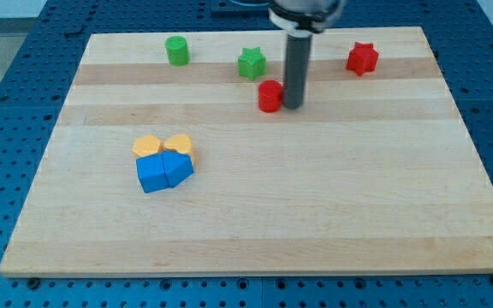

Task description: Push red star towards red circle

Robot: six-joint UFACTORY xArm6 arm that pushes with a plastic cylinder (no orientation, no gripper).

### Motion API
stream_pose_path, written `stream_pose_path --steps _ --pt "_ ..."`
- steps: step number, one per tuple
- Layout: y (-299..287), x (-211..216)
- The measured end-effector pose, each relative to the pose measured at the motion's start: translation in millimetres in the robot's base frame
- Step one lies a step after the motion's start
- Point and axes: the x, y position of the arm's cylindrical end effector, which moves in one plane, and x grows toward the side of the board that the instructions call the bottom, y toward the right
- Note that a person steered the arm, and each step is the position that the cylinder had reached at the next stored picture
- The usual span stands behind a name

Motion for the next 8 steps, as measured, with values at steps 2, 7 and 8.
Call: stream_pose_path --steps 2,7,8 --pt "-70 -41" --pt "180 -63" --pt "185 -103"
